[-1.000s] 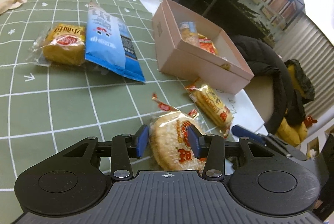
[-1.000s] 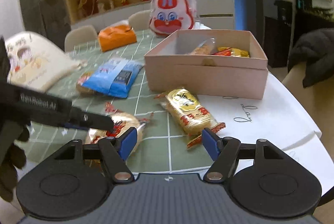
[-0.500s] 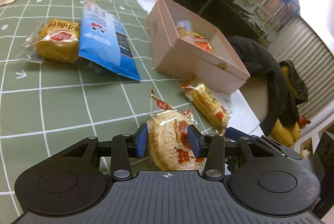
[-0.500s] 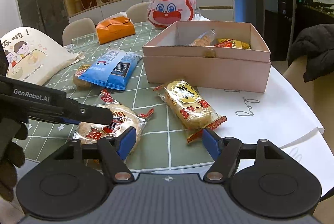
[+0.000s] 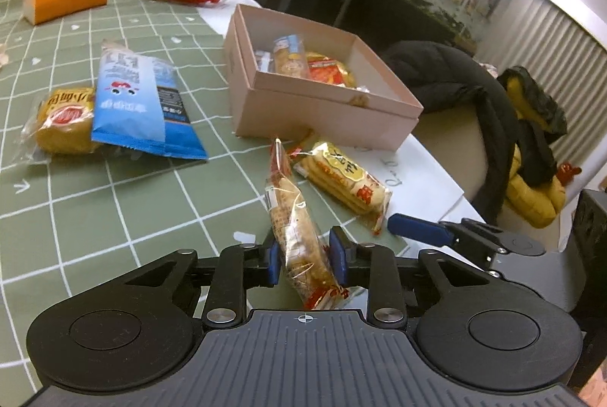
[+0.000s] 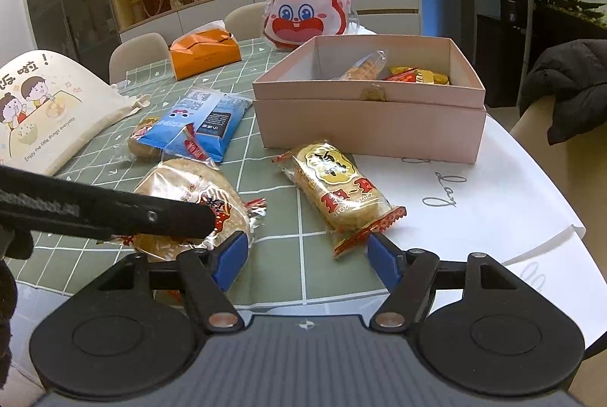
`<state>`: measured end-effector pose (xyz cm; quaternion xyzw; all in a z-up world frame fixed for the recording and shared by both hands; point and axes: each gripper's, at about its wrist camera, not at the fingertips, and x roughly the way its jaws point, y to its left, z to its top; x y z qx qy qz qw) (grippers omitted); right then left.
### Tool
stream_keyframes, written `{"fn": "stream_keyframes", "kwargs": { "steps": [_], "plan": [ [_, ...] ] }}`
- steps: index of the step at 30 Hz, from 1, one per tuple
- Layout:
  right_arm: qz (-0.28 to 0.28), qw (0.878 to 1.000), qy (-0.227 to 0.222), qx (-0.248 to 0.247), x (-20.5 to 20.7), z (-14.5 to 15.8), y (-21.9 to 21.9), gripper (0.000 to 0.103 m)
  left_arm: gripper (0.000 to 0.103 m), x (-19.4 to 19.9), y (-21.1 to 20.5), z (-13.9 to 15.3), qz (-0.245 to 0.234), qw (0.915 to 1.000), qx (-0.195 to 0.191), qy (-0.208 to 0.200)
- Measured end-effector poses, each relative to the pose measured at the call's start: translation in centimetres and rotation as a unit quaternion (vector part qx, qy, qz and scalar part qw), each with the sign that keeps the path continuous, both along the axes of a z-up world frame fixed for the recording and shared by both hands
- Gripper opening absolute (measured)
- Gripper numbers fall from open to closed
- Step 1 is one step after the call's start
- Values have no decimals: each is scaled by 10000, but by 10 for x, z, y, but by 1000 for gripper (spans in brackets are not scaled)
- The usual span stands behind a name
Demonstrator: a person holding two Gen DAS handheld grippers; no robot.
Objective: Organize snacks
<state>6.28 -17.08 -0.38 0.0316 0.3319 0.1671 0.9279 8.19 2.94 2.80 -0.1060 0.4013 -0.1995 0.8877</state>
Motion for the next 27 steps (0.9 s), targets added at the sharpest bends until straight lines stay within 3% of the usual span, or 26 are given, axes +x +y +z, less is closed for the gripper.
{"fn": "stream_keyframes", "kwargs": {
  "steps": [3,8,11,14,18,21,24,27],
  "plan": [
    [-35,10000,30,24,1,0,-2,71,29,9,3,-1,-44,9999,-83,125],
    [-70,9999,57,-85,1,-1,1,72,25,21,5,-2,-322,9993,-115,-148],
    [-62,9997,49,-220,1,-1,5,75,24,24,18,-10,-343,9976,-576,-165],
    [-14,9994,49,-347,2,-2,9,78,23,26,41,-13,-140,9943,-1048,91],
    [2,9993,-58,-359,-2,1,8,79,23,21,86,-3,562,9816,-1823,-5],
    [69,9988,-329,-351,-7,11,6,79,23,21,99,-4,1027,9797,-1721,-33],
    [-87,9967,-537,-601,4,21,6,79,23,25,95,-10,933,9801,-1746,165],
    [-190,9976,-406,-534,27,24,-3,79,23,21,81,-6,675,9860,-1526,49]
  ]
}}
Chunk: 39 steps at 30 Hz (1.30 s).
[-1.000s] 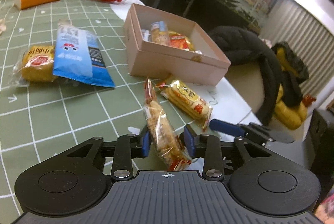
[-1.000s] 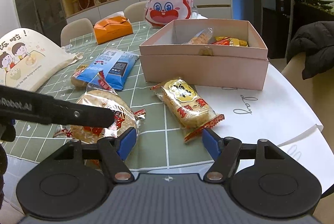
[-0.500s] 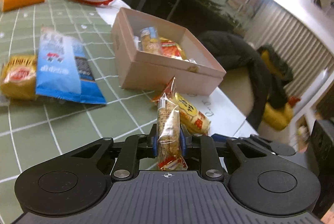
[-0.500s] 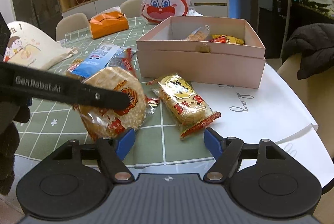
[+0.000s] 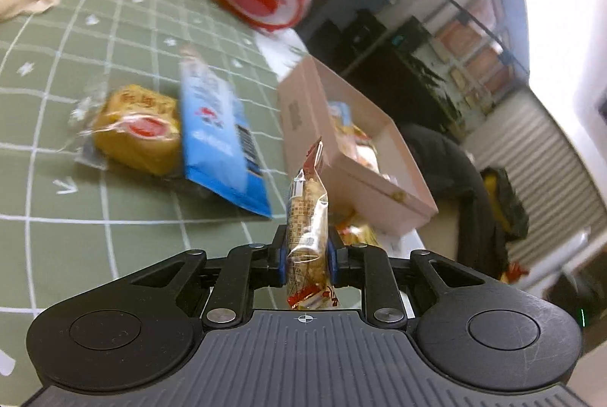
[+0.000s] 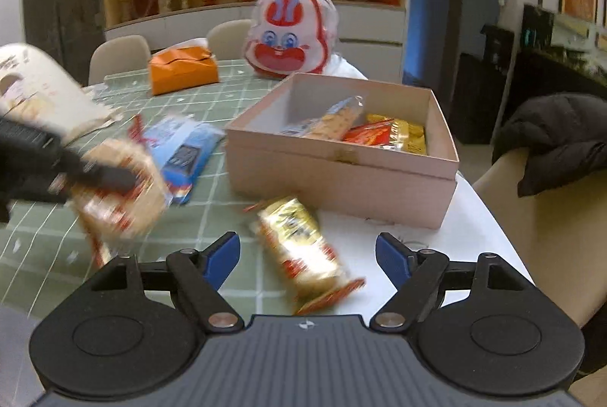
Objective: Organize snacks
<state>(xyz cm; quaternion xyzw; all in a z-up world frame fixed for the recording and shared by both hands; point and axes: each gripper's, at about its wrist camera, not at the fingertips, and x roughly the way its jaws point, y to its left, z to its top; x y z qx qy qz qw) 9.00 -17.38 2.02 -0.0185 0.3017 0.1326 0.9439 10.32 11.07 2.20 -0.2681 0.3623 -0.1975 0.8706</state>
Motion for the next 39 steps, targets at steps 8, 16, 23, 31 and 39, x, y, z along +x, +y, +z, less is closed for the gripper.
{"fn": "stream_keyframes", "kwargs": {
  "steps": [8,16,23,31,39],
  "plan": [
    [-76,9960,776,426,20,-20,-15,79,24,-19,-49,8,-757,9933,837,-266],
    [49,9976,665,-169,-3,-21,-8,79,23,-20,-30,8,-531,9962,690,-89],
    [15,9989,228,-409,9,-19,10,89,23,-9,8,2,217,9993,245,164],
    [884,9921,885,61,10,-18,23,89,23,-4,-1,-6,-3,9992,225,336],
    [194,9983,523,-155,14,-4,28,89,23,-6,-8,-6,-83,9991,265,328]
  ]
}}
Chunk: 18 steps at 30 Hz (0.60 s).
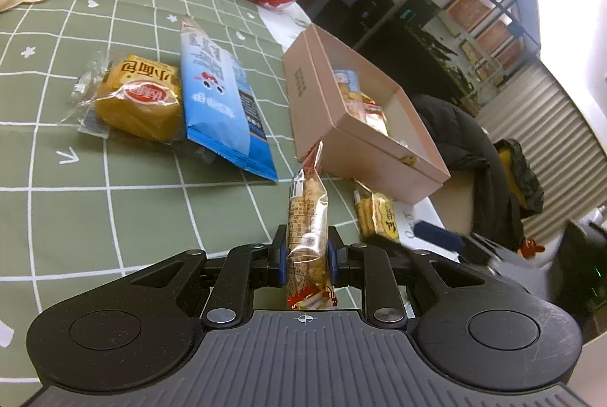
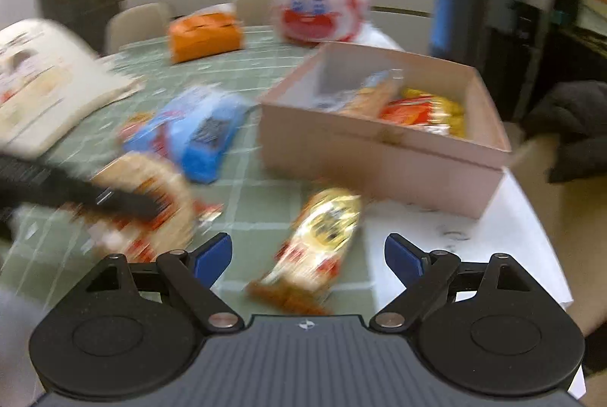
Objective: Organize snacks
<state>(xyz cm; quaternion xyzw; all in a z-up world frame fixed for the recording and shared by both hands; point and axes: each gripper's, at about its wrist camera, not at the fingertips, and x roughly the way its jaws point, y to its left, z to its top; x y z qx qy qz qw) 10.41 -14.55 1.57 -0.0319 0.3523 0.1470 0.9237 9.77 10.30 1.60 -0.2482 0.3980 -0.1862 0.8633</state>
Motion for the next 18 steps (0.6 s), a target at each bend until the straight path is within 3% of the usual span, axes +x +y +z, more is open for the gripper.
{"fn": "stream_keyframes", "kwargs": {
  "steps": [5,7,10,11,12,18],
  "plan": [
    [-152,9990,426,30,29,-17,13,86,23,2,-1,-2,-66,10000,-8,51],
    [-185,9993,325,-79,30,-17,18,82,23,2,-1,-2,-67,10000,-15,67],
    [-114,9994,314,-62,28,-15,15,58,23,2,-4,-3,-114,9999,-9,74],
    [-65,9994,320,-87,26,-13,14,44,23,3,-4,-3,-151,9998,-24,82],
    [10,9995,294,-140,23,-12,12,37,23,3,-5,-4,-184,9998,-42,94],
    [210,9994,138,-250,-10,2,-5,35,23,5,-8,-7,-378,9991,-187,79]
  ]
}}
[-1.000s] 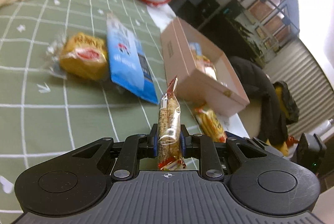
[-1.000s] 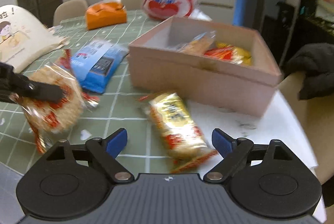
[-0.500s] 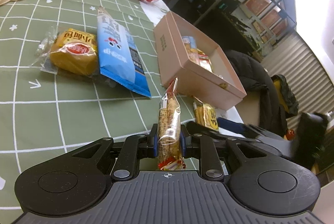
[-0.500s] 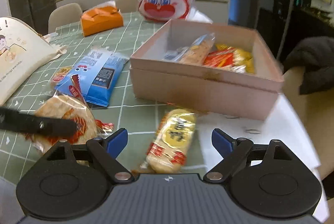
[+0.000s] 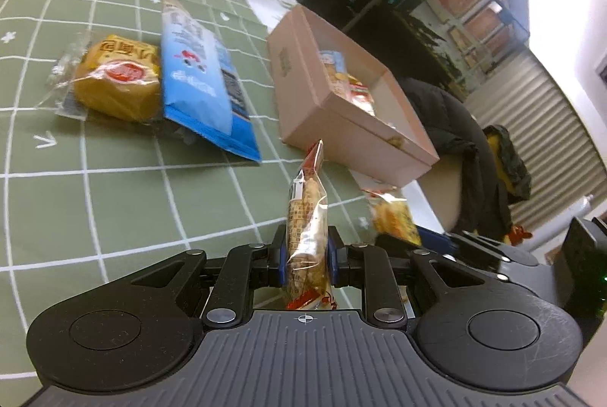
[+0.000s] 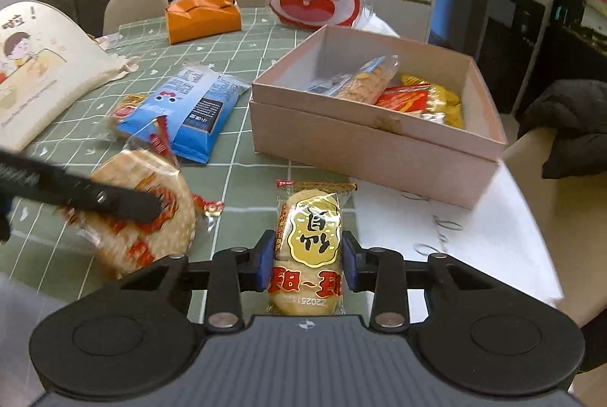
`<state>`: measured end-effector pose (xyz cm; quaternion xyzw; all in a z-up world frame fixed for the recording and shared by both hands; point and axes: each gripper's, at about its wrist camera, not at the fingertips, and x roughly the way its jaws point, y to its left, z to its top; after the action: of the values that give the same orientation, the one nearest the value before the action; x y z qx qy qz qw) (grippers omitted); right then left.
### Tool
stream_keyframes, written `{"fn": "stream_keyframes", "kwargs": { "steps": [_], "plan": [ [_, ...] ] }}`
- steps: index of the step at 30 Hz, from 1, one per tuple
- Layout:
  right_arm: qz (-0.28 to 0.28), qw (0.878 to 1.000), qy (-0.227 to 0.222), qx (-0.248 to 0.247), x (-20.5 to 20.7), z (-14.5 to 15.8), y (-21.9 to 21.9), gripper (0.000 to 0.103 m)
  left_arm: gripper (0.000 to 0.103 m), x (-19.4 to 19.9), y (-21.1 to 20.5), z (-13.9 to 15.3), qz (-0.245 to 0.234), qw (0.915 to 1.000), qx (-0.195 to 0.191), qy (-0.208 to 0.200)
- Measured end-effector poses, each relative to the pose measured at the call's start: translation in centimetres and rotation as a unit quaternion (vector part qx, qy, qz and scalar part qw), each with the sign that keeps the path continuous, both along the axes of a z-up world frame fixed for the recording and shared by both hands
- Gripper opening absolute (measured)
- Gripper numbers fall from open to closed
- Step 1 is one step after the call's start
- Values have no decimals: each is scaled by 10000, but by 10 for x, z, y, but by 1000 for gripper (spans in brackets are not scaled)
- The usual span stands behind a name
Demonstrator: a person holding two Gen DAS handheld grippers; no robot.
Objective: Organize snacks
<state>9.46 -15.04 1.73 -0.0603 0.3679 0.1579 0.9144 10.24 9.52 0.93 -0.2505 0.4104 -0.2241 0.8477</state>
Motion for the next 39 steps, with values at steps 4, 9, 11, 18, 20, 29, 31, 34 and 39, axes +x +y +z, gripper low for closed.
{"fn": "stream_keyframes", "kwargs": {
  "steps": [4,9,11,18,20,29,31,34,39],
  "plan": [
    [-65,9997,-169,178,-15,21,-27,35,23,4,-2,12,-190,9984,-524,-6],
    [-165,9960,-597,649,-4,71,-68,35,23,20,-25,92,-117,9940,-395,-1018],
    [-168,9937,-728,830,16,89,-78,35,23,39,-38,124,-66,9886,-253,-1482],
    [-230,9954,-613,701,113,102,-84,37,26,165,-91,132,-449,9943,-378,-887],
    [-252,9959,-475,730,129,94,-86,52,31,196,-98,98,-278,9989,-240,-275],
    [-594,9957,-342,619,115,60,-89,56,32,116,-15,85,459,9939,458,-897],
    [-503,9961,-359,628,108,64,-74,58,32,82,16,84,980,9869,719,-1058],
    [-206,9966,-479,642,97,70,-39,69,32,43,61,69,1592,9782,730,-1112],
    [383,9960,-304,746,88,64,41,77,32,18,113,31,2383,9617,792,-1096]
  ]
}}
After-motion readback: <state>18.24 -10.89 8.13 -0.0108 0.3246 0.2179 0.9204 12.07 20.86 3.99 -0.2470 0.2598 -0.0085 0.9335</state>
